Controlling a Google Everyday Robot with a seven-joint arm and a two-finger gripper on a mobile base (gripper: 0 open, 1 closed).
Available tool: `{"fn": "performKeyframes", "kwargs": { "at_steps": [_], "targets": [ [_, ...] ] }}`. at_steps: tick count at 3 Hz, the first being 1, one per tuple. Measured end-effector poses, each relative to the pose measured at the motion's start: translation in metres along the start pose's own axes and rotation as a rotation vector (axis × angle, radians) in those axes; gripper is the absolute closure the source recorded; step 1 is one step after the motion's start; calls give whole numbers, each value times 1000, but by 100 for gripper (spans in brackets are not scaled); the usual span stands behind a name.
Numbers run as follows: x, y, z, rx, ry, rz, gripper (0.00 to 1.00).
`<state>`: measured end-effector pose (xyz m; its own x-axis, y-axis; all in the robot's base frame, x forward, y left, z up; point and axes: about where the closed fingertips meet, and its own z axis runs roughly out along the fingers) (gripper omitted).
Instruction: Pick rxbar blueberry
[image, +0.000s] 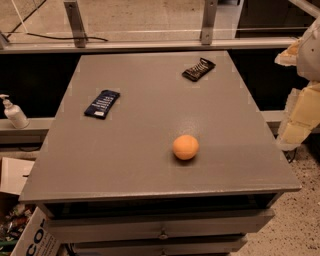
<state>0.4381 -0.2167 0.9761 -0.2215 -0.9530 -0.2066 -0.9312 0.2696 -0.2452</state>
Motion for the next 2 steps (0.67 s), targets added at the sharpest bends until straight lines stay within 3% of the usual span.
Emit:
{"fn": "performKeyframes", "kwargs": {
  "at_steps": [2],
  "targets": [
    [-11, 0, -3, -6, -28, 0, 0]
  ]
}}
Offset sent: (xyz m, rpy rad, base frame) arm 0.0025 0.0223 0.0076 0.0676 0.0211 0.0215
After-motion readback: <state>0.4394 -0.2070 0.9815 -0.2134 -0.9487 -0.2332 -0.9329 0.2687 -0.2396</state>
